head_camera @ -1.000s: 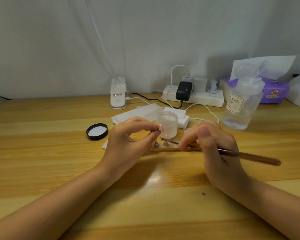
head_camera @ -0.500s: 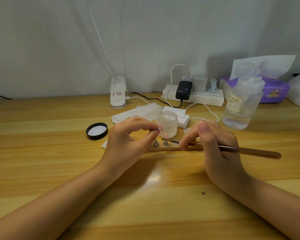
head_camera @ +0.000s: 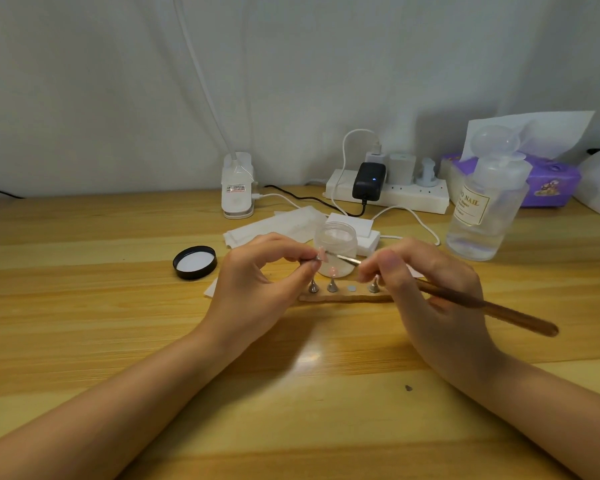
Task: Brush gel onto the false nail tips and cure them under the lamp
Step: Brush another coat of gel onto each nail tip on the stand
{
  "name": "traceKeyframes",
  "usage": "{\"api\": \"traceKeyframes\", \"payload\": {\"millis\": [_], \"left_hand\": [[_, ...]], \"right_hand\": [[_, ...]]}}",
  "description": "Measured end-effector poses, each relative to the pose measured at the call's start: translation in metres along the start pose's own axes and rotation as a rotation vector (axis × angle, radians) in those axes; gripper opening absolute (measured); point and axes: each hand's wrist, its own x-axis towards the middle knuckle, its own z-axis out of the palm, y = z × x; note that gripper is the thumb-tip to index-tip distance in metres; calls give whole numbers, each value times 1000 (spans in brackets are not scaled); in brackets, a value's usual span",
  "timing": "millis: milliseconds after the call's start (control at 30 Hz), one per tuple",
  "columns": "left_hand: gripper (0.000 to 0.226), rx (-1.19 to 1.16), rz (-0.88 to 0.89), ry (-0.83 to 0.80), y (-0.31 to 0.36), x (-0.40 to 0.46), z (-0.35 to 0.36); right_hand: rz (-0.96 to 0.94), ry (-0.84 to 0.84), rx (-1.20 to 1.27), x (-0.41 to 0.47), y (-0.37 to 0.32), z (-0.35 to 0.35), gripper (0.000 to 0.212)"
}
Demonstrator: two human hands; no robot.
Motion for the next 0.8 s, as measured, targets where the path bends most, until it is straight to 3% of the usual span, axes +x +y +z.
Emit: {"api": "traceKeyframes", "payload": {"millis": [167,300,533,700,800], "left_hand": [[18,10,1,-6,0,0,-1],[17,13,-5,-2,0,0,0],[17,6,-6,-10,0,0,0],[14,4,-6,-7,1,0,-1],[13,1,-9,-9,2,0,-1]], "right_hand": [[45,-72,0,1,1,3,29],[26,-24,48,-2,0,1,36],[59,-92,-17,1,-2,3,26],[13,-28,23,-3,0,1,44],[2,-4,24,-1,0,2,36]]}}
